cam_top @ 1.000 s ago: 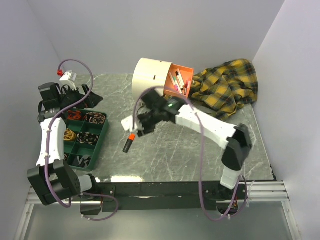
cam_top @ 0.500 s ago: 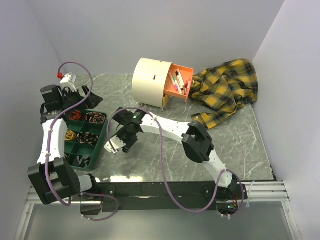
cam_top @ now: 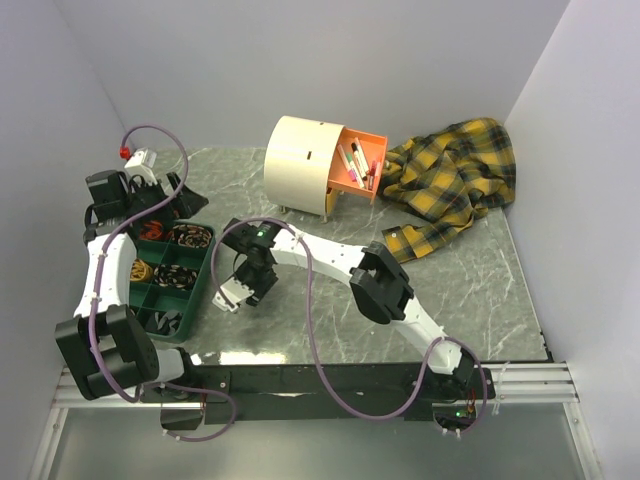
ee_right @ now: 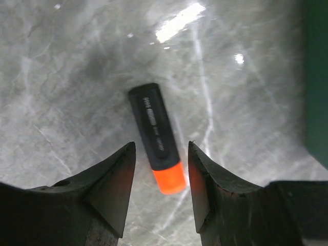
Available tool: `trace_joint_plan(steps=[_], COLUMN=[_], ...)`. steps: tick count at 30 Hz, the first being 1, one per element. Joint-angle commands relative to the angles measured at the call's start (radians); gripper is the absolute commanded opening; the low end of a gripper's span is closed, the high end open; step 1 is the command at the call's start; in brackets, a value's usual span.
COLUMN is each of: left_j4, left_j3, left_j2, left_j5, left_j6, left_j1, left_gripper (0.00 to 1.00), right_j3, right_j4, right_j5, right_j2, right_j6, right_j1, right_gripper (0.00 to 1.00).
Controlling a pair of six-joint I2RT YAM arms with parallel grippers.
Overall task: Sort the stationery into containers
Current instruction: Pick up the pen from the center of the board.
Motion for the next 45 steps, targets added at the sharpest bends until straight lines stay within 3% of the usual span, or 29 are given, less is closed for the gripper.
trace_joint_plan(steps=[1, 9, 18, 22, 25, 27, 36, 45], left_j4=[0.044, 0.007, 0.003, -0.017, -0.034, -0.037, -0.057, -0.002], left_j3=[0.04, 0.062, 0.065, 0.077, 0.09, 0.097, 0.105, 0.07], left_j2=[0.011, 0.035, 0.035, 0.035, 0.039, 0.039, -0.006, -0.067], left_j5=[0.028, 0.022, 0.013, 0.013, 0.02, 0.025, 0.033, 0.027], left_j6=[-0.013, 0.013, 0.01, 0.022, 0.031, 0.039, 0.04, -0.004], left_j1=[-0.002, -0.002, -0.002, -0.002, -0.003, -0.003, -0.003, -0.014], left_gripper=[0.99, 0.99, 0.99, 0.99, 0.99, 1.0, 0.99, 0.99], right_j3=[0.082, 0.106, 0.08, 0.084, 0.153, 0.196, -0.092, -0.278], right_j4=[-0.074, -0.079, -0.183, -0.202, -0.237, -0.243, 0.051, 0.479], right_j5=[0.016, 0.013, 0.02, 0.053, 0.011, -0.041, -0.136, 0.019], right_j2=[0.052, 0.1, 0.147, 0.157, 0.154, 0.125, -0.288, -0.621], right_j6=[-0.037, -0.062, -0.094, -0.086, -0.03, 0.047, 0.341, 0.738], right_j1=[0.004, -0.007, -0.019, -0.01, -0.016, -0.03, -0.08, -0.175], right_gripper=[0.52, 0.5, 0.39, 0.09, 0.0, 0.0, 0.0, 0.0])
